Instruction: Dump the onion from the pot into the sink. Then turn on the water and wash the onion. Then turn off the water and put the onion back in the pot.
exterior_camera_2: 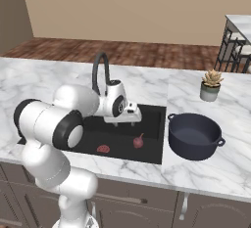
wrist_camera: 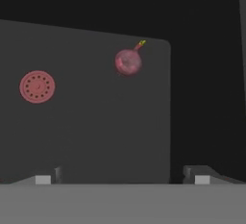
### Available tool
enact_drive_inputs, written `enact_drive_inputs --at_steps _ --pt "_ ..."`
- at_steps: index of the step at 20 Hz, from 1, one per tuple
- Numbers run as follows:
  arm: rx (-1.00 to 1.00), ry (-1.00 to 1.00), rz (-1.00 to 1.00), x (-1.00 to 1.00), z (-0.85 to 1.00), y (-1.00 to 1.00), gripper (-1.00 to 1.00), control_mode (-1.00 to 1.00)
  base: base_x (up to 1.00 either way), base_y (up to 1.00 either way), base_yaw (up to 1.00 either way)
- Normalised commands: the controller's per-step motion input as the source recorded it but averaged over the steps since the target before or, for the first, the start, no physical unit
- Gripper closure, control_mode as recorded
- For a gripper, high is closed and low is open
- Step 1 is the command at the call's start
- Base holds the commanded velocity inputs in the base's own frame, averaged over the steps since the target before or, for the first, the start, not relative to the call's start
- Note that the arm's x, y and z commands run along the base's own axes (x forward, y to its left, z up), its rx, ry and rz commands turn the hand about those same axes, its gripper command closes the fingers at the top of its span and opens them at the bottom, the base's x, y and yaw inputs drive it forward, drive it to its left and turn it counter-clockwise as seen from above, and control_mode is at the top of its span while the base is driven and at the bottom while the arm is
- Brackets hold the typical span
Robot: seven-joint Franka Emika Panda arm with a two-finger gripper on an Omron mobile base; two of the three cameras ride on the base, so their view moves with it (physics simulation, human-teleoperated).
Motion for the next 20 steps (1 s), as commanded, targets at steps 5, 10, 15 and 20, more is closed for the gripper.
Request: enact_drive_inputs --at_steps 5,10,15,20 --pt "0.01 0.00 0.00 0.13 -0.30 -0.04 -1.00 -1.00 0.00 0.00 0.00" --pt "0.02 0.00 0.00 0.11 -0.23 -0.07 -1.00 -1.00 0.00 0.00 0.00" --pt "0.02 0.00 0.00 0.14 -0.18 -0.07 -1.00 -1.00 0.00 0.00 0.00" --pt "0.00 0.00 0.00 0.17 -0.19 0.00 -1.00 -1.00 0.00 0.00 0.00"
